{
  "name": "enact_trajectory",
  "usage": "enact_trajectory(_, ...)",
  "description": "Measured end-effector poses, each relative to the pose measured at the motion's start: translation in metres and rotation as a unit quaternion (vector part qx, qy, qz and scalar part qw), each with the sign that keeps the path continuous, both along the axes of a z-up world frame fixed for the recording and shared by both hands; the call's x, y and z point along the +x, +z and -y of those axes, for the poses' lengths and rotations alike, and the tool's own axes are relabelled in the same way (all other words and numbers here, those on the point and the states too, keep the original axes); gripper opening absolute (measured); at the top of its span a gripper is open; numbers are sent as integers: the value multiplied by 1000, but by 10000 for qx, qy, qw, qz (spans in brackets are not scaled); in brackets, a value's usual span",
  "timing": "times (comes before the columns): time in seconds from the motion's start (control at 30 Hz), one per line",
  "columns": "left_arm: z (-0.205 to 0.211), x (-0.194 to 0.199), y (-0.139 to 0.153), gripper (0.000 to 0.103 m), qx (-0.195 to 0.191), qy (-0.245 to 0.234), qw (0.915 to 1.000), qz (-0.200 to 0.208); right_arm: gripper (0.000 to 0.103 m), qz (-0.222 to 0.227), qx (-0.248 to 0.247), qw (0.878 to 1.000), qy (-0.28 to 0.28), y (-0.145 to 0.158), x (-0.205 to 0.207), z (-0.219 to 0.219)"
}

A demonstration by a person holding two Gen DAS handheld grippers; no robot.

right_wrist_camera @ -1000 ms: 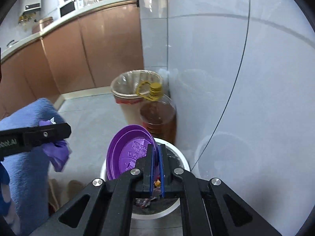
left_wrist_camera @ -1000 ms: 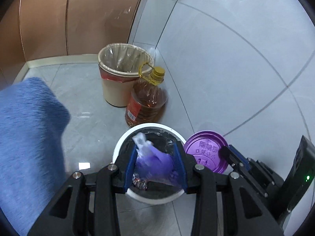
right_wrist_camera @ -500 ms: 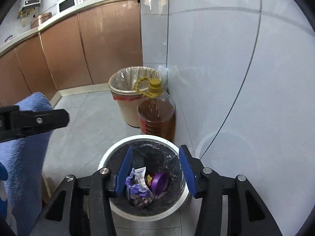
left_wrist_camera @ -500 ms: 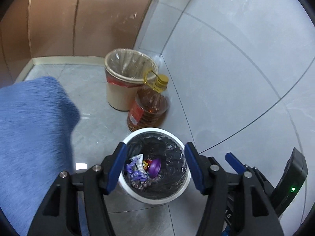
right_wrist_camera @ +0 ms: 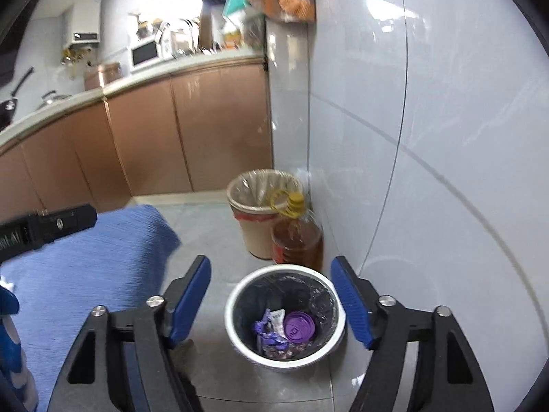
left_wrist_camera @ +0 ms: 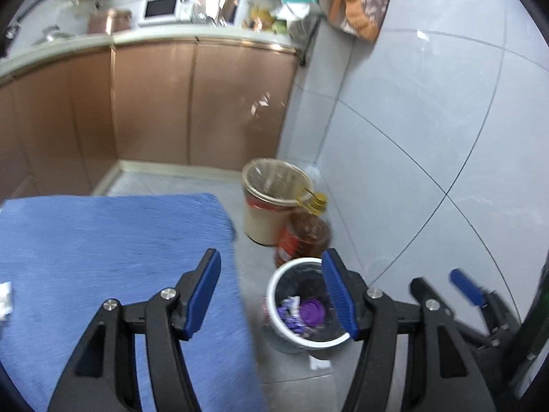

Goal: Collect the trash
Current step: 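Move both tools back over the white glove and tissue on the towel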

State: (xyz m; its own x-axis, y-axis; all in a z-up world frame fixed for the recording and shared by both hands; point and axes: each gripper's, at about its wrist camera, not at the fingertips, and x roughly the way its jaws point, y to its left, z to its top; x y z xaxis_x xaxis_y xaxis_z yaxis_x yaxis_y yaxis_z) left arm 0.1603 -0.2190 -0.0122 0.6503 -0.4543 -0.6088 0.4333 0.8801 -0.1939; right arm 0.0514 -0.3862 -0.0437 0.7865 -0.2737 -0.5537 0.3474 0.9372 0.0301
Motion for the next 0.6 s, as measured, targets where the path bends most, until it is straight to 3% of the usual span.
enact_trajectory(0.2,-52,-43,21,72,208,503,9970,550,88,403,-202,9983,376,32,-22,-43)
enact_trajectory(0.6,-132,-105,47,77,240,1100,9866,1183,91,938,-373,9904,944,73,-51,-105)
